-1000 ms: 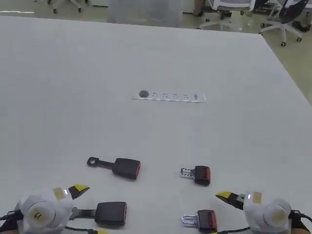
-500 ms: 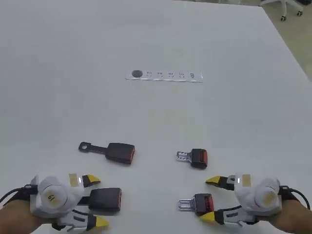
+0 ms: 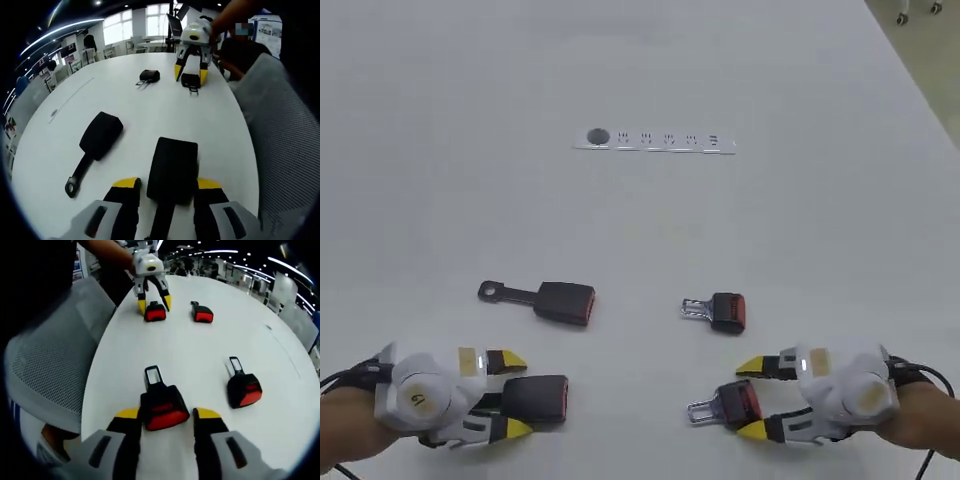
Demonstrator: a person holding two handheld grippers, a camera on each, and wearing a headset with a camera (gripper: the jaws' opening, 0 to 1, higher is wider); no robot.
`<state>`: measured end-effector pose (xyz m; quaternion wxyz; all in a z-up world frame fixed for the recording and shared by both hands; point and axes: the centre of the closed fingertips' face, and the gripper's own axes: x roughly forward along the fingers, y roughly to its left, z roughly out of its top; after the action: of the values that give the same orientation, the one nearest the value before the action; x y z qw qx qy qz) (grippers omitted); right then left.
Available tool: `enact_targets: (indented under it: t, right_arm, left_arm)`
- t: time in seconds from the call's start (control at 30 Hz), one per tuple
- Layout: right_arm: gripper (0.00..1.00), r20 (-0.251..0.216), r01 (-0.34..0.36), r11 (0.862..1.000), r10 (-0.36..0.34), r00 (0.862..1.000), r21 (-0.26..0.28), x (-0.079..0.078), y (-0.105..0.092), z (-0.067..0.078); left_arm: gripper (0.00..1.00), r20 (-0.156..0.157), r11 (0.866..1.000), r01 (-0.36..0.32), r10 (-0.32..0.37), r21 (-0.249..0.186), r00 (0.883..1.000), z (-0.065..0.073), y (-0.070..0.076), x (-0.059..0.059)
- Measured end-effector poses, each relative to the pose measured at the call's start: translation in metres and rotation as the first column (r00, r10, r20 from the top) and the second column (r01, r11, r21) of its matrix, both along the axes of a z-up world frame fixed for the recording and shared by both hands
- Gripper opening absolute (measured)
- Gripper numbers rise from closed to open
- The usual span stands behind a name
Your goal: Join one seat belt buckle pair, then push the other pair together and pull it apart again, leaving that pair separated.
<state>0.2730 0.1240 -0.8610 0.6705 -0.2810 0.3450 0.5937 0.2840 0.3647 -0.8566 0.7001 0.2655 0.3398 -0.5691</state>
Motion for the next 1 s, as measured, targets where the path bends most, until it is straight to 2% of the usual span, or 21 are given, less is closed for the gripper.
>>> enact_targets:
  t: [0.13, 0.23, 0.3, 0.37, 0.47, 0.53, 0.57, 0.6, 0.63, 0.73, 0.83, 1.0]
  right_arm:
    - [0.39, -0.004, 0.018, 1.000, -0.018, 1.000, -0.007, 0.0018, 0.0005, 0.0001]
    - [0.38, -0.003, 0.036, 0.999, -0.036, 0.999, -0.011, 0.0014, 0.0010, 0.0003]
    - [0.38, -0.010, 0.078, 0.997, -0.078, 0.997, -0.004, 0.0016, 0.0009, 0.0002]
    - [0.38, 0.006, 0.088, 0.996, -0.088, 0.996, -0.001, 0.0013, 0.0009, -0.0003]
    - [0.38, 0.008, 0.161, 0.987, -0.161, 0.987, 0.022, 0.0021, 0.0003, -0.0007]
    - [0.38, -0.015, 0.245, 0.969, -0.244, 0.970, 0.042, 0.0020, 0.0008, -0.0001]
    - [0.38, -0.014, 0.270, 0.961, -0.270, 0.963, 0.051, 0.0029, 0.0013, 0.0005]
    - [0.37, 0.015, 0.291, 0.956, -0.292, 0.956, 0.046, 0.0041, -0.0008, -0.0003]
    - [0.37, 0.012, 0.306, 0.951, -0.307, 0.952, 0.051, 0.0025, 0.0005, -0.0004]
    - [0.37, 0.013, 0.304, 0.950, -0.306, 0.952, 0.065, -0.0033, 0.0000, 0.0001]
    - [0.36, 0.021, 0.283, 0.957, -0.285, 0.958, 0.067, -0.0036, -0.0010, -0.0001]
    - [0.36, 0.021, 0.205, 0.977, -0.207, 0.978, 0.054, -0.0042, -0.0028, -0.0005]
  left_arm:
    - [0.36, -0.004, 0.998, 0.054, -0.054, 0.020, 0.999, 0.0000, -0.0010, -0.0039]
    - [0.35, 0.001, 0.997, 0.067, -0.067, 0.028, 0.998, -0.0010, -0.0010, -0.0036]
    - [0.35, 0.005, 0.996, 0.079, -0.080, 0.032, 0.997, -0.0011, -0.0011, -0.0039]
    - [0.35, 0.005, 0.996, 0.087, -0.087, 0.034, 0.996, -0.0012, -0.0012, -0.0041]
    - [0.35, 0.004, 0.995, 0.093, -0.093, 0.040, 0.996, -0.0011, -0.0017, -0.0041]
    - [0.35, 0.002, 0.995, 0.093, -0.093, 0.040, 0.996, -0.0013, -0.0023, -0.0042]
    - [0.35, 0.001, 0.995, 0.091, -0.091, 0.039, 0.996, -0.0014, -0.0022, -0.0044]
    - [0.35, 0.001, 0.995, 0.090, -0.090, 0.039, 0.996, -0.0014, -0.0022, -0.0043]
    - [0.35, 0.001, 0.995, 0.090, -0.090, 0.039, 0.996, -0.0011, -0.0023, -0.0045]
    - [0.35, 0.000, 0.995, 0.093, -0.093, 0.044, 0.996, -0.0012, -0.0026, -0.0046]
    - [0.35, -0.001, 0.995, 0.093, -0.094, 0.047, 0.996, -0.0016, -0.0025, -0.0044]
    - [0.35, -0.003, 0.993, 0.100, -0.100, 0.055, 0.995, -0.0020, -0.0026, -0.0042]
